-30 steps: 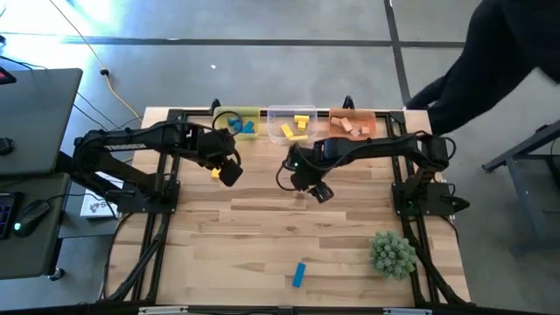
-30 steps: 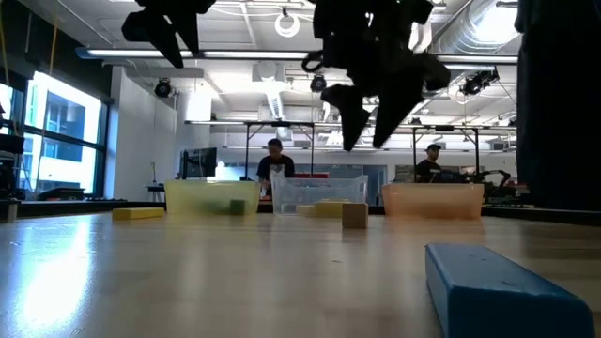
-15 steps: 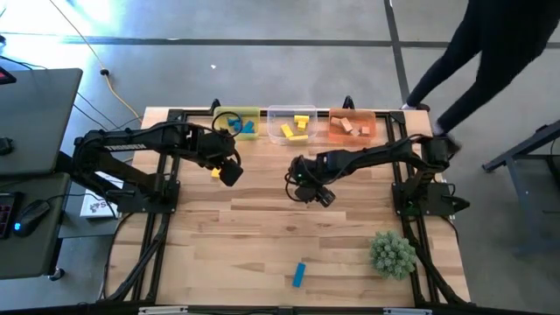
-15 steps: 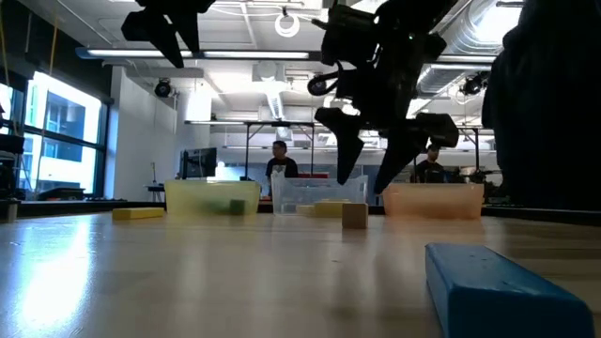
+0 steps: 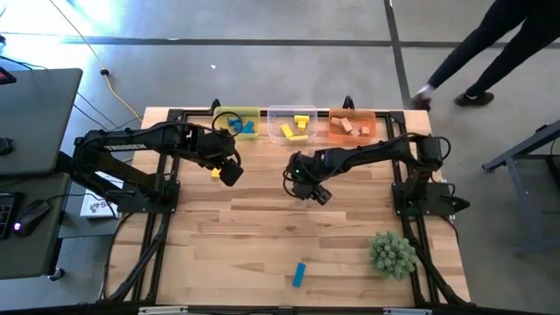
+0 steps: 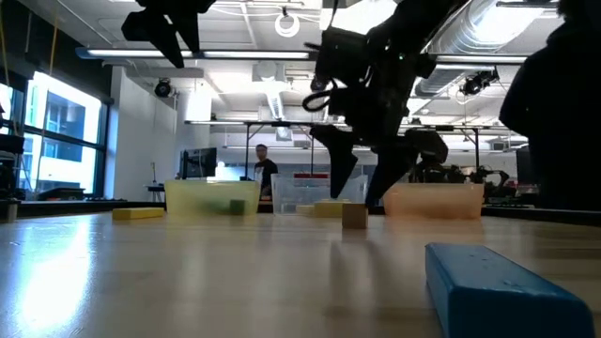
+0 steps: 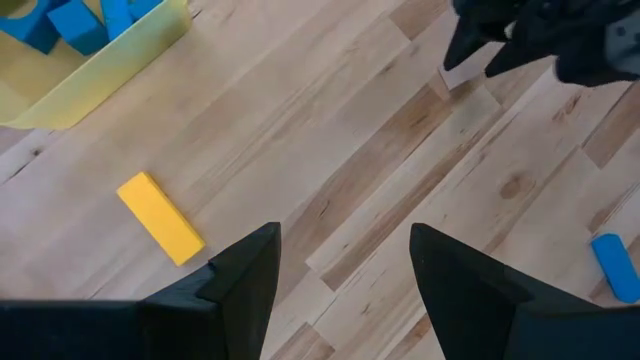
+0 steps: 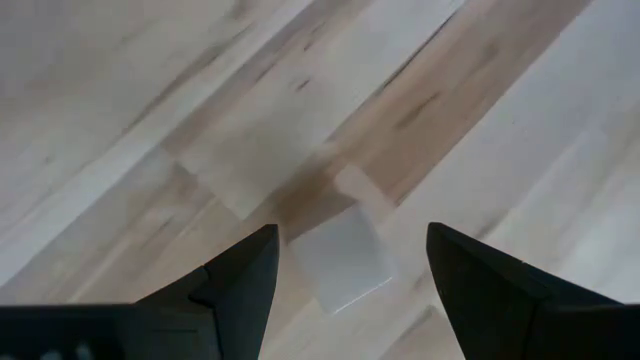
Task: Sort & place blocks by color
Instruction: Put the brown block into the orange bin
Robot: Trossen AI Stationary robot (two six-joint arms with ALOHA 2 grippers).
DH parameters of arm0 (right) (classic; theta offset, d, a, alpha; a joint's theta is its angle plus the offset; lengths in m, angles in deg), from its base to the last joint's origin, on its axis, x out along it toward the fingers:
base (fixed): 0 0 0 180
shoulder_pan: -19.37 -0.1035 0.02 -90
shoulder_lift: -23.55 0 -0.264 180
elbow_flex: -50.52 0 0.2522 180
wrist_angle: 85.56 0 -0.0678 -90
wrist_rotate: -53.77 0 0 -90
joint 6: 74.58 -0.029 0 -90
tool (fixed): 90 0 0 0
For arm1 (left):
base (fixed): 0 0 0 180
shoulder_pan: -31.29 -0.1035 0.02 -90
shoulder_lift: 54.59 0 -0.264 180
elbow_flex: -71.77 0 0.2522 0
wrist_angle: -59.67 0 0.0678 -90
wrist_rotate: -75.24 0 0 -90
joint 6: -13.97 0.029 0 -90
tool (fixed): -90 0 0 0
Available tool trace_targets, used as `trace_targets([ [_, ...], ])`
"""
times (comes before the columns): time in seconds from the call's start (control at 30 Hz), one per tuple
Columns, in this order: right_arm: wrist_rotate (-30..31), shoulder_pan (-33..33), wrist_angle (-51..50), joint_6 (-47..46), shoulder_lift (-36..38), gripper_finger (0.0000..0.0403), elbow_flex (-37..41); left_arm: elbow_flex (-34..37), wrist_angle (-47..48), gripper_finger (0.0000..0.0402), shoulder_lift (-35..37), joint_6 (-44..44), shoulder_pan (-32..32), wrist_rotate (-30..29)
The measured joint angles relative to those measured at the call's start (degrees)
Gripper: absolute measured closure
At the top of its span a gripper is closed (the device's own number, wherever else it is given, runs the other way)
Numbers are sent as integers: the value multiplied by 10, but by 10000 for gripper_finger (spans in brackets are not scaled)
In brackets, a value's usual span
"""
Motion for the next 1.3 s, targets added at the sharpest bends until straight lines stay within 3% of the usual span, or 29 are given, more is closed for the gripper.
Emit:
trace_targets([
  [0.43,9,2,3,0,-40,166,0,0,-1,188,0,0,0,0],
  [0.53,11,2,3,-14,-40,196,0,0,-1,188,0,9,0,0],
  [0.73,6,2,0,-69,-39,297,-1,0,-3,188,0,36,-1,-18],
  [0.8,6,2,0,-87,-39,299,-1,0,-3,188,0,45,-1,-28],
  [1.1,12,2,-17,-252,-40,299,-15,0,-3,188,0,114,-2,-87],
  [1.3,12,2,-35,-382,-40,299,-67,0,-4,188,0,189,-28,-92],
])
